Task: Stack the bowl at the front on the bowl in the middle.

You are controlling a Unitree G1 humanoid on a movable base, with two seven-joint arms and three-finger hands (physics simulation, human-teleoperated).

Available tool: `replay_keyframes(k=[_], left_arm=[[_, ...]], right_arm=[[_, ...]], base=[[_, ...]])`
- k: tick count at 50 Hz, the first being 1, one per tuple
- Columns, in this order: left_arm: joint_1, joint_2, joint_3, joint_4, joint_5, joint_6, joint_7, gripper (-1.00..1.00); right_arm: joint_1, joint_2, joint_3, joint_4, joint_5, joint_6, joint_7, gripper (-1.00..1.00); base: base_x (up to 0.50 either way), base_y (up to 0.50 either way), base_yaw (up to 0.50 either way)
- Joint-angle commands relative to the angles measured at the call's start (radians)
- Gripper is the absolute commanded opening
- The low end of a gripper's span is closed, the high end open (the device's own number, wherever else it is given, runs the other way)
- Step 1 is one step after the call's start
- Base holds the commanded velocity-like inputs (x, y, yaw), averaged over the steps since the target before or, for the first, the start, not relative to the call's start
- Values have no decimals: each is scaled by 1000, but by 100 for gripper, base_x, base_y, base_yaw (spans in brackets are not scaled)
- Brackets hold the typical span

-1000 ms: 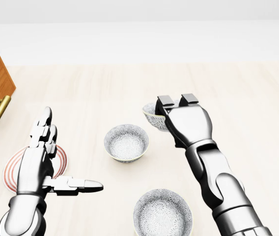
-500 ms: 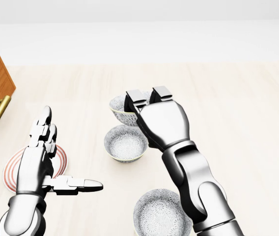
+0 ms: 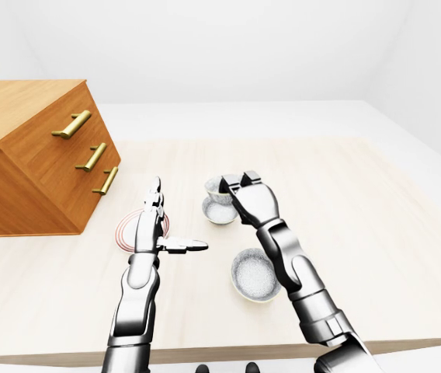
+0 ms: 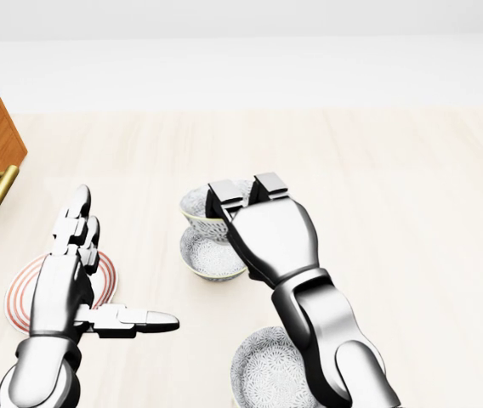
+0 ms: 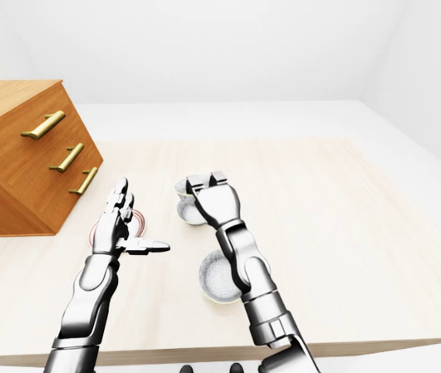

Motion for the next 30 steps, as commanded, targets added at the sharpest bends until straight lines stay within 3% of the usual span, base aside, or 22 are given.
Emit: replay_keyframes(k=[1,30], left_arm=[[-1,-1,-2,6,0,0,0,100],[2,-1,-2,18,-2,0,-2,100]], right_arm=[[8,10,9,14,-40,0,-31,-100],[-110,35,14,204,-79,0,-105,-100]], base=[[0,0,0],[0,0,0]])
